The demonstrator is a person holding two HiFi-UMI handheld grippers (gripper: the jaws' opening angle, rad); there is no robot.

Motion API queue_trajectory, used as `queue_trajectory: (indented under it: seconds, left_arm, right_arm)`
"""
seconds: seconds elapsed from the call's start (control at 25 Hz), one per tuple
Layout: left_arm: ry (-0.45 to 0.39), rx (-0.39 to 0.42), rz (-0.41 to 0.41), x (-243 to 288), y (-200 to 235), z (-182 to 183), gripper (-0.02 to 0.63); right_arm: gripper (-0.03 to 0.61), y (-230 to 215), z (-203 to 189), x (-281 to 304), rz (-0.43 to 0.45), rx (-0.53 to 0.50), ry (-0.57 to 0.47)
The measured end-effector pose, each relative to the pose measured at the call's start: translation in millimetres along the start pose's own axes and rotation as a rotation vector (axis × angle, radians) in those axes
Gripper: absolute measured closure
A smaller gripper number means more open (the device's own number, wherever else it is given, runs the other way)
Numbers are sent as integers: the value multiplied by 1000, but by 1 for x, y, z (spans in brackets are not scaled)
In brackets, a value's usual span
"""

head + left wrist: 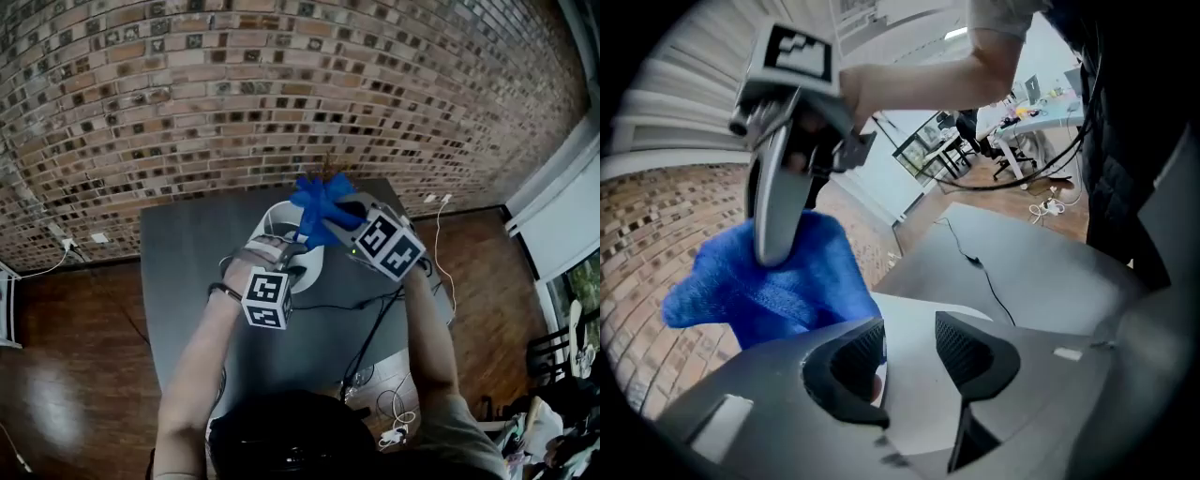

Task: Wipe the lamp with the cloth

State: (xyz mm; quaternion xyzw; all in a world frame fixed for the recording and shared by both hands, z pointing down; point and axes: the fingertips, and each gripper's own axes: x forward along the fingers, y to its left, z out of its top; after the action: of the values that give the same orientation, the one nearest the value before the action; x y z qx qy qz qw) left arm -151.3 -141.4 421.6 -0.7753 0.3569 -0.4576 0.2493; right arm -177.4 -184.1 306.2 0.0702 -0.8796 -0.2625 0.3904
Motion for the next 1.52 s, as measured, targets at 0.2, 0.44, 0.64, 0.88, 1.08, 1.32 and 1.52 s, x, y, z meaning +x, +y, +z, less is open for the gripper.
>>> queue_trajectory:
  seconds: [0.2,0.44,0.64,0.88,1.08,1.32,1.52]
  left_arm:
    - [-7,20,2,0,-2,0,431]
    - [-15,16,26,-1,4,0,431]
    - [-14,-23,39,0,3,-4,431]
    - [-43,59,118,-6,8,15,420]
    - [-35,74,225,-7,5,28,422]
    - [-38,-11,201,-3,-1,24,423]
    - [-64,-44,198,-2,0,25,423]
  right_arm:
    - [488,23,-48,35,75,10,151]
    - [489,-26,-18,93,60,-46,105]
    - [488,-22,35,134,60,-241,-8]
    - [488,-40,74,82,-51,-13,-230]
    - [488,14,98,61,189,-119,-260]
    - [486,54,64,113,286,-192,-78]
    - [488,-67,9,109,-205,-22,58]
